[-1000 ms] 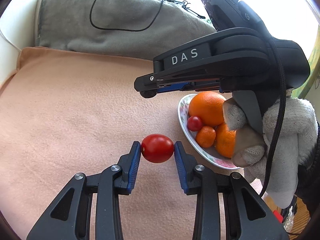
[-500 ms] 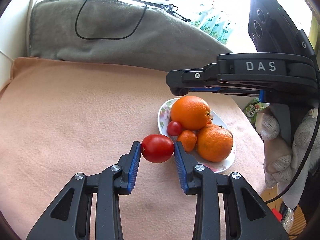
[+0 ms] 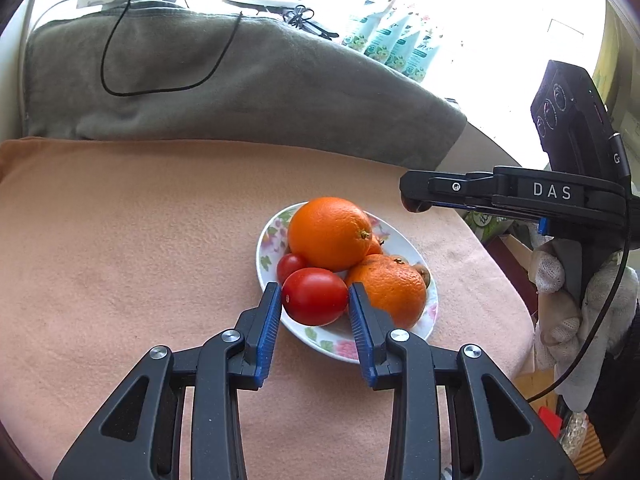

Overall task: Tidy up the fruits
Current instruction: 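Carry the plum with the right gripper and tomato with the left over the plate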

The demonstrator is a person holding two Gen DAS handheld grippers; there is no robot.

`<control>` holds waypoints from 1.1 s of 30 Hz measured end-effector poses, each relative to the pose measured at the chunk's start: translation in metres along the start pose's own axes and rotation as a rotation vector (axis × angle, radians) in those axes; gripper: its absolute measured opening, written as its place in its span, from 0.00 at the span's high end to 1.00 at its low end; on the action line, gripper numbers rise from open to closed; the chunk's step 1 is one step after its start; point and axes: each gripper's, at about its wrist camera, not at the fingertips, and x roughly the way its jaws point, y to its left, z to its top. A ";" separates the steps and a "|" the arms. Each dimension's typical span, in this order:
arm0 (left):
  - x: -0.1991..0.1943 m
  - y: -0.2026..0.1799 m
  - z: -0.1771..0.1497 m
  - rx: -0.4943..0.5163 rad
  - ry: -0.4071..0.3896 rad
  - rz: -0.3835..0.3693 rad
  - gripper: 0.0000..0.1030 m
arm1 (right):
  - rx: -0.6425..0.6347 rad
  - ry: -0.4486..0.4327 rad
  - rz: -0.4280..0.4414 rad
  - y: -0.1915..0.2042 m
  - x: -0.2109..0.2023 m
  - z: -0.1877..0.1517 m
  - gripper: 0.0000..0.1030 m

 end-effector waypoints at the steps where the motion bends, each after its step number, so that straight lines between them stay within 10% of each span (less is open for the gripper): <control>1: 0.001 -0.002 0.002 0.005 0.000 -0.003 0.68 | 0.006 0.000 -0.006 -0.005 -0.001 -0.002 0.76; 33: 0.048 -0.058 0.036 0.131 0.017 -0.021 0.68 | 0.163 0.078 0.047 -0.091 0.034 -0.005 0.76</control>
